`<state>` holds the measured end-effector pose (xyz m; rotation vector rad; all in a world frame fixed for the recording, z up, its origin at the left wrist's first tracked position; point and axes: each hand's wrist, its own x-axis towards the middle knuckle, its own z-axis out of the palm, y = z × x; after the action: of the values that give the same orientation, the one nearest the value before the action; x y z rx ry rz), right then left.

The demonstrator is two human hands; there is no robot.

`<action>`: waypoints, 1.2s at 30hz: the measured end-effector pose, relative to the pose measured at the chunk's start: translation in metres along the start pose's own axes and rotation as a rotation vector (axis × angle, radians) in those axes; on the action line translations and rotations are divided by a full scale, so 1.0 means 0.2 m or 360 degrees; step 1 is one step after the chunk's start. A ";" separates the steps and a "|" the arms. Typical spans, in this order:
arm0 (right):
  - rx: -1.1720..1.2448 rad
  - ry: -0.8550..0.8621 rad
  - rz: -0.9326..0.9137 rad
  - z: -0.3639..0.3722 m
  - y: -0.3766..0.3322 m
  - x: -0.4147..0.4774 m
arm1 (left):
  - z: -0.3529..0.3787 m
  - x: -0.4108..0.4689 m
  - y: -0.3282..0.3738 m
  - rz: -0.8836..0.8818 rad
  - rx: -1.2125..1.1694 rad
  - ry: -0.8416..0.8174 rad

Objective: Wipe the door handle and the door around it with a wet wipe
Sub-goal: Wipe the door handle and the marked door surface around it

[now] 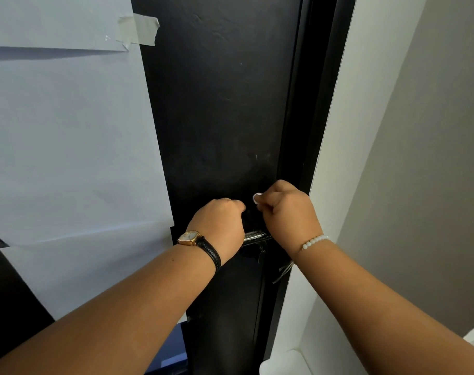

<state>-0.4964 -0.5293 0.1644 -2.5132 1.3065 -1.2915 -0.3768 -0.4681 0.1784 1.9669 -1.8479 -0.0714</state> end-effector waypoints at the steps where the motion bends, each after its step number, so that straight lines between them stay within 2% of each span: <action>1: 0.0037 -0.0013 0.0082 -0.02 0.00 -0.01 | 0.00 0.00 0.00 -0.0002 -0.0007 0.0004; 3: 0.0078 -0.0026 0.0250 -0.03 0.01 -0.02 | 0.00 0.00 -0.01 -0.0007 -0.0016 0.0005; 6: 0.0187 -0.0339 0.0589 -0.04 0.05 -0.04 | 0.00 0.00 0.00 0.0006 -0.0018 0.0012; 7: 0.0191 -0.0393 0.0587 -0.04 0.07 -0.05 | 0.00 0.00 0.00 0.0009 -0.0018 0.0016; 9: 0.0131 -0.0274 0.0469 -0.05 0.08 -0.06 | 0.00 0.00 0.00 -0.0005 -0.0021 0.0008; 11: 0.0071 0.0087 0.0303 -0.06 0.07 -0.07 | 0.01 0.00 0.00 -0.0009 -0.0024 -0.0001; 13: 0.0101 0.0278 0.0171 -0.04 0.06 -0.05 | 0.01 0.00 0.00 -0.0001 -0.0021 -0.0001; 19: 0.0101 0.0176 0.0064 0.02 0.11 -0.07 | 0.01 0.00 -0.01 -0.0018 -0.0033 -0.0025; 24: -0.0150 -0.0130 -0.0004 0.08 0.16 -0.17 | 0.01 0.01 -0.01 -0.0084 -0.0083 -0.0056; 26: -0.0071 -0.0079 -0.0004 0.08 0.16 -0.19 | 0.01 0.00 -0.01 -0.0039 -0.0041 -0.0038; 30: 0.0161 0.0226 -0.0006 0.00 0.13 -0.11 | 0.00 0.00 -0.01 -0.0005 -0.0067 -0.0038; 36: 0.0240 0.0262 -0.0154 -0.03 0.06 -0.04 | 0.00 -0.01 -0.02 0.0004 -0.0059 -0.0028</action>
<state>-0.5119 -0.5303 0.1595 -2.4389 1.0780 -1.5829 -0.3742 -0.4669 0.1768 1.9447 -1.8468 -0.1221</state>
